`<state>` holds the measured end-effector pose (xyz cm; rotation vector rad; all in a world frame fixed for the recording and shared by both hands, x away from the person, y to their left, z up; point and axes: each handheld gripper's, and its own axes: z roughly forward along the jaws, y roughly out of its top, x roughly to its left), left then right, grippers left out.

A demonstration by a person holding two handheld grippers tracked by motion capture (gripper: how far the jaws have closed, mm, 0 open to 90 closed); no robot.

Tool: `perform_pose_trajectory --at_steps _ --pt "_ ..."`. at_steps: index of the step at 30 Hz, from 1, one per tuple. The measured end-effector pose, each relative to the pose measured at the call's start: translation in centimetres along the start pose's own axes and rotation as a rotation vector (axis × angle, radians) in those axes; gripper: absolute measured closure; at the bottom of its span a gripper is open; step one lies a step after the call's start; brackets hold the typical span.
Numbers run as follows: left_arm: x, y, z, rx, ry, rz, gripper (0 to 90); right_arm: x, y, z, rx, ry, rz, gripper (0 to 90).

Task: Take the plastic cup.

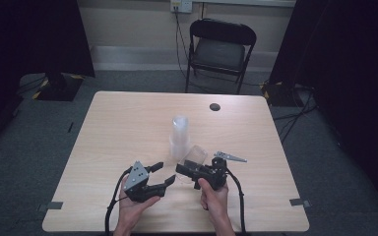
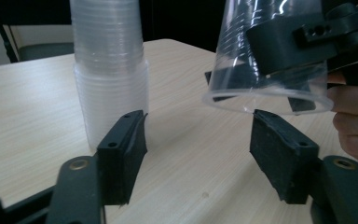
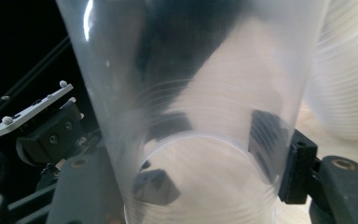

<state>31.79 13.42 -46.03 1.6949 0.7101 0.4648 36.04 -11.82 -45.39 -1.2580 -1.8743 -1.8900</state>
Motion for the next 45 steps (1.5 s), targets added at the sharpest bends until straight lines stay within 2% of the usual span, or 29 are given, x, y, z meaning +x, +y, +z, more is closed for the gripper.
perform_pose_trajectory --at_steps 2,5,7,12,16,19,27,30,33,38,40,45 --pt "-0.2 0.0 0.1 -0.019 0.006 0.015 43.5 0.1 -0.2 0.0 0.002 0.011 0.016 36.1" --pt "-0.2 -0.1 0.3 -0.03 -0.009 0.026 45.1 0.1 -0.4 0.1 0.005 0.025 0.028 36.1" --pt "-0.3 -0.3 0.4 -0.033 -0.021 0.017 45.4 0.2 -0.6 0.2 0.015 0.041 0.038 36.1" --pt "-0.5 -0.4 0.7 -0.074 -0.018 0.006 47.8 0.1 -1.1 0.5 0.021 0.081 0.087 36.1" --pt "-0.7 -0.7 1.0 -0.098 -0.017 0.028 49.9 0.1 -1.3 0.7 0.024 0.091 0.112 36.1" --pt "-0.8 -0.7 1.2 -0.114 -0.018 0.044 52.5 0.3 -1.5 0.9 0.043 0.103 0.123 36.0" --pt "-0.9 -0.8 1.5 -0.144 -0.009 0.056 55.8 0.8 -1.8 1.4 0.069 0.127 0.14 35.7" --pt "-1.1 -0.8 1.5 -0.151 -0.004 0.066 61.6 0.6 -1.8 1.6 0.071 0.144 0.147 35.3" --pt "-1.2 -0.9 1.6 -0.16 -0.001 0.067 65.8 0.6 -1.8 1.6 0.077 0.148 0.147 33.4" --pt "-1.1 -0.9 1.4 -0.163 -0.023 0.066 73.0 0.2 -1.9 1.6 0.098 0.143 0.157 28.0" --pt "-0.9 -0.9 1.4 -0.156 -0.045 0.065 77.0 0.1 -1.9 1.5 0.094 0.138 0.162 24.6" --pt "-1.0 -1.0 1.4 -0.151 -0.055 0.064 80.6 0.1 -1.9 1.4 0.085 0.111 0.141 16.3"
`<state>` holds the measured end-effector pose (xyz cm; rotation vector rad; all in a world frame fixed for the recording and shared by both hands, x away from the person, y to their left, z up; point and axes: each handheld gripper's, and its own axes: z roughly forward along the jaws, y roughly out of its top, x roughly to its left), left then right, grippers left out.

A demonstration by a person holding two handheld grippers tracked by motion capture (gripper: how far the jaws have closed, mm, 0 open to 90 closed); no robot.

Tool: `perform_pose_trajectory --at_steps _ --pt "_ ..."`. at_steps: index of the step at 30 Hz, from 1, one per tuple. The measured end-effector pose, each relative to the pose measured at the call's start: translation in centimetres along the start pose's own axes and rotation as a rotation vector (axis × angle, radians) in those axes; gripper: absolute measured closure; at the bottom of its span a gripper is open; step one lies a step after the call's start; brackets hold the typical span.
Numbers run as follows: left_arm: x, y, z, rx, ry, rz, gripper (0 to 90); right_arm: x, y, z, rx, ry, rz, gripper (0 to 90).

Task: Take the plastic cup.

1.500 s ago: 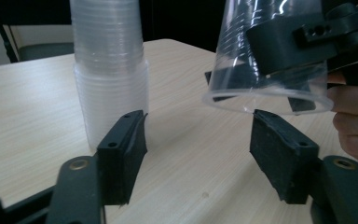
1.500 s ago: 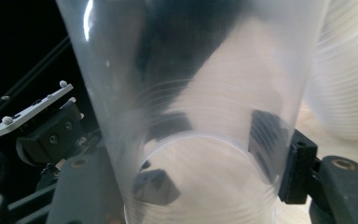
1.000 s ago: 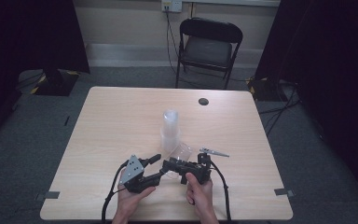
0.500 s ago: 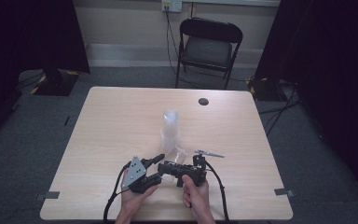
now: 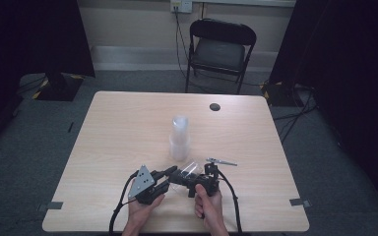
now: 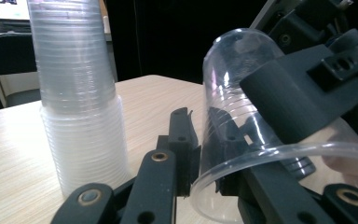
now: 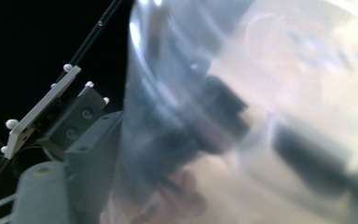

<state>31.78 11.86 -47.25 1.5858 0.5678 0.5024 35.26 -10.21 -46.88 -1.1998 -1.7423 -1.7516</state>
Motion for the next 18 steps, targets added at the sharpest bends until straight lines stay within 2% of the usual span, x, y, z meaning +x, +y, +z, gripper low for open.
perform_pose_trajectory --at_steps 3,9,14,18 --pt "0.01 -0.01 0.01 0.0 -0.006 -0.006 81.6 0.09 0.05 -0.15 -0.009 -0.026 -0.011 13.4" --pt "0.1 -0.1 -0.01 0.022 -0.018 -0.016 83.8 0.34 0.22 -0.55 -0.046 -0.076 -0.045 13.3" --pt "0.19 -0.14 -0.09 0.034 -0.026 -0.013 85.6 0.64 0.24 -0.7 -0.053 -0.092 -0.068 13.3" --pt "0.47 -0.12 -0.22 0.03 -0.021 -0.019 85.9 0.79 0.28 -0.85 -0.054 -0.087 -0.072 13.3"
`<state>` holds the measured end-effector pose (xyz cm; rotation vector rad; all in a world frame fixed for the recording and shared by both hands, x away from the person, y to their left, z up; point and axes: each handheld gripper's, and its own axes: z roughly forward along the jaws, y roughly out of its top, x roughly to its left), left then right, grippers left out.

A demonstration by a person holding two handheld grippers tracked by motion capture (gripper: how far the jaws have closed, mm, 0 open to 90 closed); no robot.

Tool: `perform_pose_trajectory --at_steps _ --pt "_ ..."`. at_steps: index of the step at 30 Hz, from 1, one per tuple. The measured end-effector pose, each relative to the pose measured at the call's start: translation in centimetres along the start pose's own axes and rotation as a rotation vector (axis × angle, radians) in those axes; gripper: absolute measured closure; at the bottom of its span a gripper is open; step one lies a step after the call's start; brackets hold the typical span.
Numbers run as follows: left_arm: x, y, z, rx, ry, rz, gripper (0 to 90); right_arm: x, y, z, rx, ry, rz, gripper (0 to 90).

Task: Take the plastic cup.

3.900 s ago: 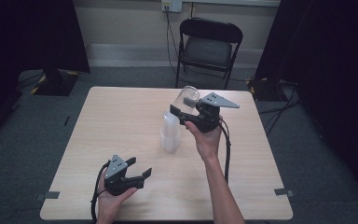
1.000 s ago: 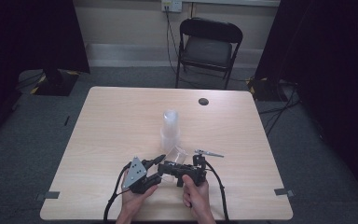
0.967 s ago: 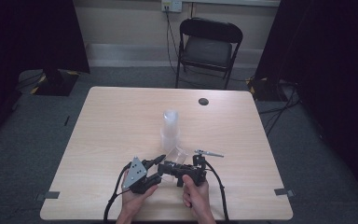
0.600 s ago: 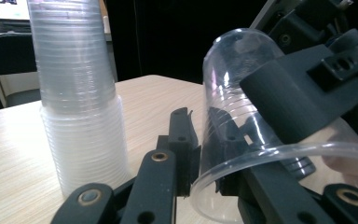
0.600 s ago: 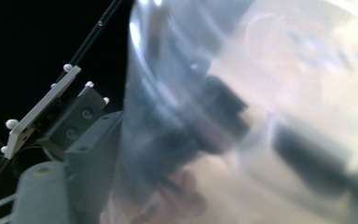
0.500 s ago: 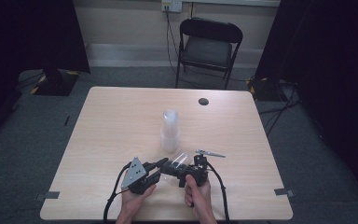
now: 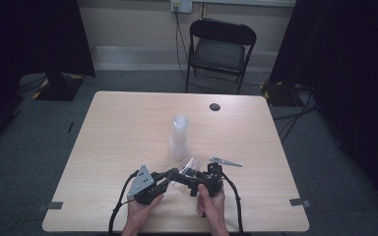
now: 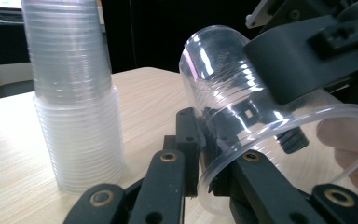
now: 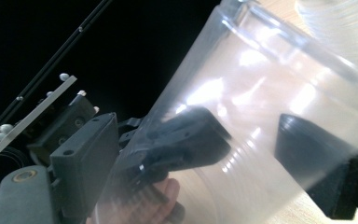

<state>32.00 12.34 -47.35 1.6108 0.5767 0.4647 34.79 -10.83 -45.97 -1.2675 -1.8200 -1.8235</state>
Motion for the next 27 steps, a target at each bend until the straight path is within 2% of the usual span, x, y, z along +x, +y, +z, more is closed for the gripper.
perform_pose_trajectory --at_steps 4,9,11,13,16,19,23,26,27 --pt "0.5 0.0 -0.2 -0.005 0.017 -0.031 86.8 0.2 0.1 -0.3 -0.005 0.009 -0.012 13.3" --pt "1.0 0.1 -0.6 -0.013 0.024 -0.047 87.3 0.4 0.5 -0.9 -0.004 -0.004 -0.048 13.3" --pt "1.2 0.2 -0.8 -0.028 0.026 -0.07 87.5 0.5 0.7 -1.1 -0.009 -0.01 -0.057 13.5" --pt "1.3 0.3 -0.9 -0.021 0.051 -0.068 87.2 0.6 0.8 -1.3 -0.009 -0.015 -0.072 13.5" --pt "1.6 0.2 -1.0 -0.014 0.024 -0.09 87.2 0.7 0.8 -1.5 -0.011 -0.021 -0.092 13.7" --pt "1.7 0.2 -1.2 -0.003 0.011 -0.088 87.2 0.7 0.7 -1.7 -0.018 -0.031 -0.103 14.0" --pt "1.8 0.2 -1.3 0.016 0.007 -0.086 87.4 0.5 0.5 -2.0 -0.019 -0.055 -0.121 14.1" --pt "1.9 0.3 -1.4 0.011 -0.013 -0.101 87.4 0.4 0.4 -2.3 -0.02 -0.083 -0.141 14.2" --pt "1.9 0.4 -1.4 0.009 -0.006 -0.102 87.2 0.4 0.4 -2.5 -0.021 -0.085 -0.147 14.3"
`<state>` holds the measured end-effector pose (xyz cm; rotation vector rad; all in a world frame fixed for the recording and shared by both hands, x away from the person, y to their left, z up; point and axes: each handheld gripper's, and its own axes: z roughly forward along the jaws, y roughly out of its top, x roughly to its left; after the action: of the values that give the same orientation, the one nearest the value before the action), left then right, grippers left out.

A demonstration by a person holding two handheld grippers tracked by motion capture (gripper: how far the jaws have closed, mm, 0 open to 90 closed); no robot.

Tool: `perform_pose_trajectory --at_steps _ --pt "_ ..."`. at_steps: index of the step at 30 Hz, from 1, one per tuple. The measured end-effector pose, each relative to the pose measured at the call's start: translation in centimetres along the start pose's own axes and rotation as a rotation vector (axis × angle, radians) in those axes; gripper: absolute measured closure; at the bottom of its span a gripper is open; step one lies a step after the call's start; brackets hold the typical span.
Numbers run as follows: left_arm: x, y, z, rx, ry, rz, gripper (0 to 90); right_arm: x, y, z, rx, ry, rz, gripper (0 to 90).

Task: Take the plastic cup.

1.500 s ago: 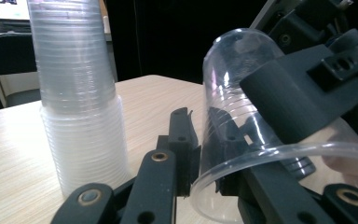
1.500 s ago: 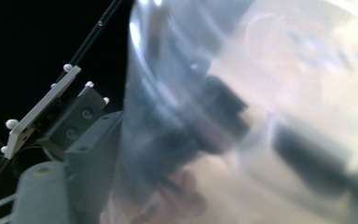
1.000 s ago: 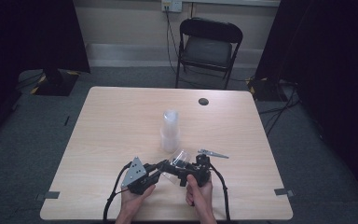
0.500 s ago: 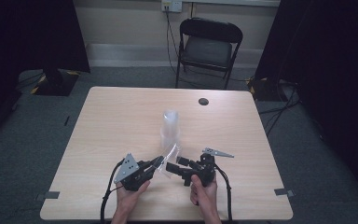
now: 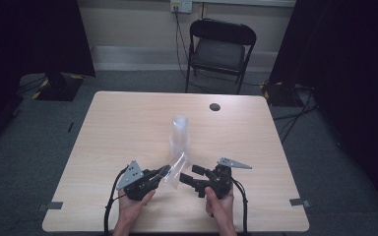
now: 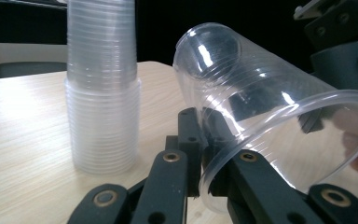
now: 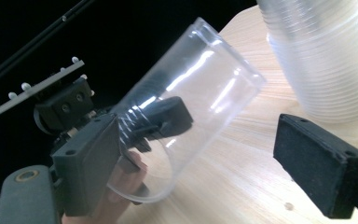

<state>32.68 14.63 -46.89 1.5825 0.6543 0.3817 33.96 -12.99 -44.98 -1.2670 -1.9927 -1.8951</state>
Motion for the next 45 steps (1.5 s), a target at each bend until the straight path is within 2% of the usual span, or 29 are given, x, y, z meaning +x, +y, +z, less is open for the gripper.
perform_pose_trajectory --at_steps 2,5,7,9,13,18,23,28,30,35,39,41,43,45 --pt "0.0 0.1 -0.1 0.011 0.004 -0.004 86.3 0.0 0.0 -0.2 -0.002 -0.009 -0.012 14.3" --pt "0.2 0.3 -0.3 0.01 -0.008 -0.044 85.8 -0.1 0.0 -0.5 0.001 -0.028 -0.04 14.3" --pt "0.3 0.4 -0.5 0.011 -0.012 -0.057 86.0 -0.1 -0.1 -0.7 -0.002 -0.043 -0.054 14.3" --pt "0.4 0.5 -0.5 0.026 -0.01 -0.05 86.3 -0.1 -0.1 -0.9 -0.005 -0.051 -0.072 14.3" --pt "0.7 0.8 -0.5 0.057 -0.036 -0.062 86.9 0.0 -0.3 -1.0 0.008 -0.089 -0.117 15.1" --pt "1.0 1.1 -0.4 0.113 -0.059 -0.066 87.2 0.0 -0.4 -1.1 0.022 -0.106 -0.164 16.5" --pt "1.2 1.3 0.1 0.195 -0.094 -0.066 87.2 0.3 -0.4 -1.3 0.036 -0.128 -0.234 16.9" --pt "1.3 0.9 0.6 0.261 -0.117 -0.057 87.1 0.7 -0.4 -1.5 0.039 -0.128 -0.3 16.3" --pt "1.2 0.8 0.8 0.273 -0.121 -0.019 86.9 0.7 -0.3 -1.5 0.055 -0.131 -0.319 15.5" --pt "1.3 0.9 1.3 0.328 -0.144 -0.02 87.2 1.1 -0.2 -1.4 0.078 -0.135 -0.374 13.7" --pt "1.5 1.2 1.6 0.365 -0.178 -0.012 87.4 1.5 -0.1 -1.2 0.106 -0.101 -0.422 13.4" --pt "1.5 1.5 1.7 0.383 -0.179 0.0 87.4 1.6 -0.1 -1.0 0.12 -0.085 -0.462 13.4" --pt "1.6 1.5 1.7 0.377 -0.192 -0.007 87.4 1.7 0.0 -0.8 0.136 -0.078 -0.478 13.4" --pt "1.7 1.4 1.7 0.393 -0.204 -0.012 87.4 1.8 0.1 -0.7 0.148 -0.084 -0.507 13.4"
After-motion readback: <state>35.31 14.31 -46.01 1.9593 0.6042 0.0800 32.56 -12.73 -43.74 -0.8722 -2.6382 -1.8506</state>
